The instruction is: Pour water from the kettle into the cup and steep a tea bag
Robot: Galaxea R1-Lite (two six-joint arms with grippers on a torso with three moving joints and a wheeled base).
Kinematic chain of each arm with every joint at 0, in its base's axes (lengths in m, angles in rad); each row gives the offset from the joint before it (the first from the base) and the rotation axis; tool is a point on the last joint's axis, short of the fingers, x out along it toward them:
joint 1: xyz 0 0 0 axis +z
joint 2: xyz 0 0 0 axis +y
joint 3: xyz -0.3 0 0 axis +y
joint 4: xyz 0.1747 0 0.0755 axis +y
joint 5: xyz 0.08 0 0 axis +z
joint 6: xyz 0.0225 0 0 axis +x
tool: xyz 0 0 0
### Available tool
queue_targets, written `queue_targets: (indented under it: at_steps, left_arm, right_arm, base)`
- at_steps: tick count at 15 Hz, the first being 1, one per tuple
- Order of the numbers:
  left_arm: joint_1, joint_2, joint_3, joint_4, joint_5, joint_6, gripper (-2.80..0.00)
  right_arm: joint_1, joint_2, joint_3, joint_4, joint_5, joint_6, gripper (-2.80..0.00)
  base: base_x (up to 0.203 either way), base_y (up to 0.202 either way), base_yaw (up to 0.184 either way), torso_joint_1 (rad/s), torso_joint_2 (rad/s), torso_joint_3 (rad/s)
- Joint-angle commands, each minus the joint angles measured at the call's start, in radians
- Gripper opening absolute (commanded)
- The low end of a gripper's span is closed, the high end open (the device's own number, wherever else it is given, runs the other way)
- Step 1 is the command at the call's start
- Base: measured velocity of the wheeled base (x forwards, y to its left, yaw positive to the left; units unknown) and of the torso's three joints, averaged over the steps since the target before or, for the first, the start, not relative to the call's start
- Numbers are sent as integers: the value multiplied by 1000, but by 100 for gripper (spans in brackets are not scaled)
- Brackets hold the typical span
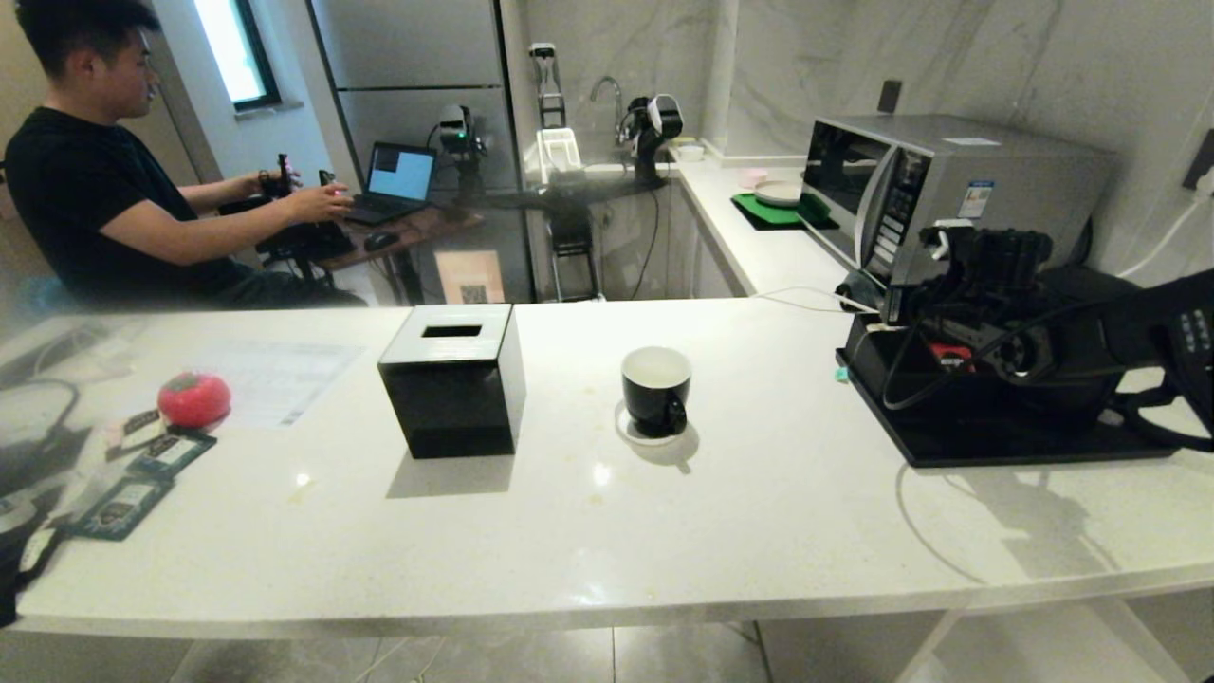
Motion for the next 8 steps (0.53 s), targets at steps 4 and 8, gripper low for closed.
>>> queue_targets:
  at_steps: [4, 8]
  left_arm:
    - [-1, 0, 0, -1, 0, -1, -280]
    - [1, 0, 0, -1, 0, -1, -280]
  right_arm:
    - [0, -35, 4, -3, 0, -1, -280]
    - [1, -54, 13, -4, 0, -2, -280]
  base:
    - [0, 0, 0, 0, 0, 0]
    - [0, 0, 0, 0, 0, 0]
